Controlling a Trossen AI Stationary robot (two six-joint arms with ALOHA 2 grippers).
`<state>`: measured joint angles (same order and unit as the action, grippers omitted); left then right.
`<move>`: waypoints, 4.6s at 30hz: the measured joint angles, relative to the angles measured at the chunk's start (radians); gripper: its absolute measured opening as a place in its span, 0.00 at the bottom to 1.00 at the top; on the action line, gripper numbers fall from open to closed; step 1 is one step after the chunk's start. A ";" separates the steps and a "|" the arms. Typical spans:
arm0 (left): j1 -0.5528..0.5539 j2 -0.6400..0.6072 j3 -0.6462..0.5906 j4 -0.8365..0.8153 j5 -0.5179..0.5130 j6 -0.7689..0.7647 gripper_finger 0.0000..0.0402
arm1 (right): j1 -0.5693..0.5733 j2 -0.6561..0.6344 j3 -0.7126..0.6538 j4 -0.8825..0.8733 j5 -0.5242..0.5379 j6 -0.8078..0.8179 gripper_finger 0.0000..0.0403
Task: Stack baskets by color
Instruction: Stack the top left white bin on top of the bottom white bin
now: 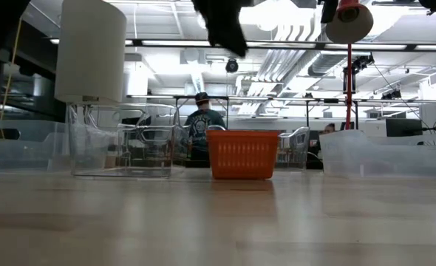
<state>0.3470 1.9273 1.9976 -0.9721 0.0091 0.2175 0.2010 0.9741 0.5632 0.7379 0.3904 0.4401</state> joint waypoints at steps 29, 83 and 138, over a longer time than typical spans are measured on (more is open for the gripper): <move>-0.259 -1.133 -1.174 0.938 -0.096 -0.508 0.42 | -0.101 0.000 0.000 -0.138 -0.021 0.033 0.58; -0.978 -0.815 -1.151 -0.179 -0.037 -0.852 0.42 | -0.101 0.000 0.000 -0.230 -0.019 0.059 0.58; -0.362 -0.593 -1.236 -0.112 -0.105 -0.240 0.38 | -0.110 0.000 0.000 -0.264 -0.019 0.079 0.58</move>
<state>-0.0154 1.3347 0.7612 -1.0845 -0.0964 -0.0227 0.0914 0.9737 0.5632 0.4740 0.3710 0.5189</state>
